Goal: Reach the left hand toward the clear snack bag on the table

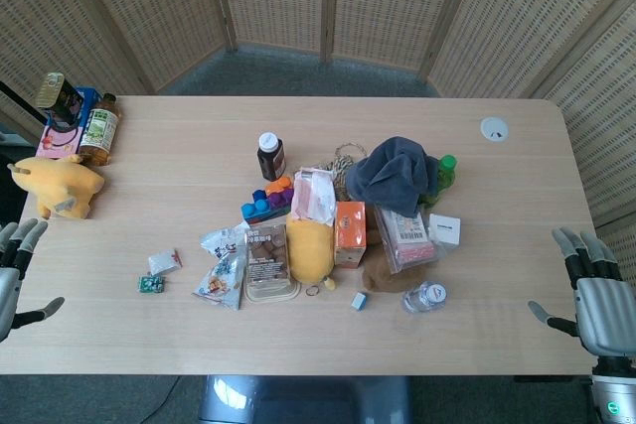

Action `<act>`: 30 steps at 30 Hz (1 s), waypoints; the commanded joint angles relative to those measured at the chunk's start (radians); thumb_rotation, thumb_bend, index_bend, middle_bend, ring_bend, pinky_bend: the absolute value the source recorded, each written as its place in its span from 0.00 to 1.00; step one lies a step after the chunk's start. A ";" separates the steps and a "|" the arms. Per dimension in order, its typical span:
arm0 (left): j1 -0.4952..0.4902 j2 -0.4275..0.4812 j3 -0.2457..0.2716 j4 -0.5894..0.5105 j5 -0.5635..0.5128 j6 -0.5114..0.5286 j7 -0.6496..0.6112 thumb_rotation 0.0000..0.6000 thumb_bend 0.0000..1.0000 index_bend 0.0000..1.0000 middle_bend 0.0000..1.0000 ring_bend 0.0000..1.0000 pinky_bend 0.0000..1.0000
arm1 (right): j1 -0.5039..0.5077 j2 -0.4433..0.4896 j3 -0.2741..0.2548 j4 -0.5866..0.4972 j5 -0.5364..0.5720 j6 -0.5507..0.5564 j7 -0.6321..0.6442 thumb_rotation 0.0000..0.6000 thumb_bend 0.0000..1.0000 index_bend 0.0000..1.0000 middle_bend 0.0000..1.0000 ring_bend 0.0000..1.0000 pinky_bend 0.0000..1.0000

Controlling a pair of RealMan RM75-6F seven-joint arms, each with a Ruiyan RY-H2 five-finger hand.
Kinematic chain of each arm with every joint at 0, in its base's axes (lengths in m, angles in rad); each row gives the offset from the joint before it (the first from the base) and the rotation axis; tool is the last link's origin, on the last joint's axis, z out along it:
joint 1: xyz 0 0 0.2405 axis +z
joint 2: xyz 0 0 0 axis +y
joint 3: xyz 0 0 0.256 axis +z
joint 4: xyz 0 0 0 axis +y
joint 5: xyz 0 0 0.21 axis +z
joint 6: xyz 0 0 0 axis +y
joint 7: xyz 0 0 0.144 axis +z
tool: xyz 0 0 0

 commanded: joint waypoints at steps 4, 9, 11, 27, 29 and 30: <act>-0.009 0.009 0.000 0.006 0.002 -0.017 -0.011 1.00 0.00 0.00 0.00 0.00 0.00 | -0.003 -0.004 0.002 -0.003 0.010 0.000 -0.014 1.00 0.00 0.00 0.00 0.00 0.00; -0.032 0.012 0.016 0.024 0.007 -0.080 -0.036 1.00 0.00 0.00 0.00 0.00 0.00 | -0.006 -0.001 0.003 -0.010 0.003 0.007 -0.006 1.00 0.00 0.00 0.00 0.00 0.00; -0.047 0.005 0.030 0.035 0.028 -0.112 -0.027 1.00 0.00 0.00 0.00 0.00 0.00 | -0.007 0.003 0.004 -0.012 0.005 0.007 0.002 1.00 0.00 0.00 0.00 0.00 0.00; -0.306 -0.115 0.021 0.268 0.129 -0.438 0.072 1.00 0.00 0.00 0.00 0.00 0.00 | -0.010 0.027 0.010 -0.022 0.007 0.004 0.053 1.00 0.00 0.00 0.00 0.00 0.00; -0.325 -0.149 0.015 0.287 0.162 -0.425 0.093 1.00 0.00 0.00 0.00 0.00 0.00 | -0.009 0.026 0.009 -0.022 0.009 0.000 0.051 1.00 0.00 0.00 0.00 0.00 0.00; -0.337 -0.172 0.011 0.300 0.173 -0.423 0.102 1.00 0.00 0.00 0.00 0.00 0.00 | -0.008 0.026 0.008 -0.021 0.009 -0.003 0.050 1.00 0.00 0.00 0.00 0.00 0.00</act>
